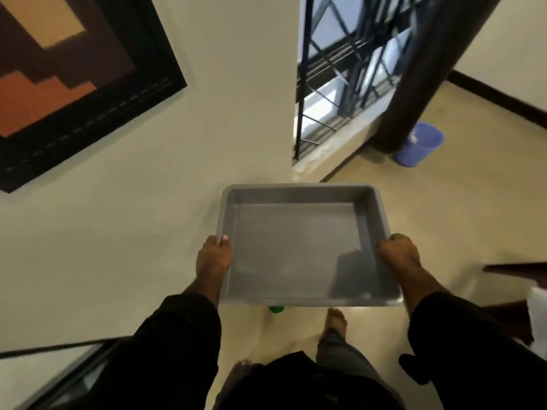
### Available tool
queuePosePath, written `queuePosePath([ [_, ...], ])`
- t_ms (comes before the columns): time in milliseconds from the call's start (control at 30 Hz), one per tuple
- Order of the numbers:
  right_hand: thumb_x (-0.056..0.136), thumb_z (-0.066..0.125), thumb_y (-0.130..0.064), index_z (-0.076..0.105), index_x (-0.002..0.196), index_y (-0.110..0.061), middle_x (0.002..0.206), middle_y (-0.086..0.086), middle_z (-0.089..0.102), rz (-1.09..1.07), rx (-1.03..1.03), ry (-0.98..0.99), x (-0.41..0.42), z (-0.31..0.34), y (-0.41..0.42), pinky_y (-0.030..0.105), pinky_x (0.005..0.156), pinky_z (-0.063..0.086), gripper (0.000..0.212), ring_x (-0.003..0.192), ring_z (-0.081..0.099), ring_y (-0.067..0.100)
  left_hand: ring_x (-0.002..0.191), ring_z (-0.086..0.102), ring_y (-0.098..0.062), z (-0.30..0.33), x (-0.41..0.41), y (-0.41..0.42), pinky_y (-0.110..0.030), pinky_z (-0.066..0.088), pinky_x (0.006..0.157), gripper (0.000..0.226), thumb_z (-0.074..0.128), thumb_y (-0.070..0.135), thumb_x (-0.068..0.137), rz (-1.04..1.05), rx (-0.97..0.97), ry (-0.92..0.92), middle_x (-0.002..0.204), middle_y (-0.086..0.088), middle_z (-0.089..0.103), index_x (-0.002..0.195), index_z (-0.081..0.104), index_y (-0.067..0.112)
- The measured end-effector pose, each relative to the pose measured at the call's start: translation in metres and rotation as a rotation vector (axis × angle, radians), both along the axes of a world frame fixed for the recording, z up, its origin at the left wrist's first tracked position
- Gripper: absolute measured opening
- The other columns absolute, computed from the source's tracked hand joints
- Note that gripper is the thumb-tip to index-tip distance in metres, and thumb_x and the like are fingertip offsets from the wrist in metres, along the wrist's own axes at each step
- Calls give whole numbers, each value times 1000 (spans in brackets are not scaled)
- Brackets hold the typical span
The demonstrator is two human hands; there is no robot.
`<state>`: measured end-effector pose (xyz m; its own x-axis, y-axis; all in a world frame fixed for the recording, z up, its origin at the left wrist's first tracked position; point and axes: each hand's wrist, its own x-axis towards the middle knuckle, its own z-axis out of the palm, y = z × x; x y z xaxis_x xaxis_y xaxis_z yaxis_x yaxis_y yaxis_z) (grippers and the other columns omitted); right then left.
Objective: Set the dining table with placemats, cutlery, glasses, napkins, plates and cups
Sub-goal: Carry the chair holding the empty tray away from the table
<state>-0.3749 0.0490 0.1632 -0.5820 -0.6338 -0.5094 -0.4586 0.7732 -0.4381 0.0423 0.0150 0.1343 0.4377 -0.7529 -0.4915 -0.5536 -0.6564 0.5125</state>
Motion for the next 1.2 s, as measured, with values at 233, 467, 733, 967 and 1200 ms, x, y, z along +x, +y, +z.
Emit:
queuePosePath([
  [233,89,64,-15,71,114,-4,121,27,70,328,118,4,-25,-85,-128,41,95,54,28,112,66,45,117,67,-44,-98,-26,23,-44,55,102,30,63,22,101,404,228,75,128,-24,70,122,70,2],
  [467,87,66,-8,74,117,-4,120,26,71,566,191,69,-25,-181,-200,43,98,53,31,114,66,45,103,71,-42,-198,-39,35,-52,61,98,4,66,13,89,594,323,165,107,-20,74,89,70,14],
  [733,86,63,-6,77,109,-5,113,25,73,617,165,118,-20,-241,-239,38,92,53,27,108,67,46,94,74,-38,-248,-45,22,-53,64,92,16,64,5,86,667,283,166,93,-12,74,76,69,18],
  [967,84,60,-8,78,111,-7,107,23,74,637,95,130,-1,-242,-277,39,91,55,32,102,68,44,101,72,-34,-251,-39,-4,-43,62,97,29,61,2,93,710,209,154,105,-6,74,109,79,19],
  [1200,85,62,-4,78,107,-5,106,25,73,702,124,169,0,-241,-278,37,90,54,27,103,67,45,100,73,-34,-259,-32,1,-48,63,96,26,67,7,95,634,257,127,105,-5,75,114,78,19],
])
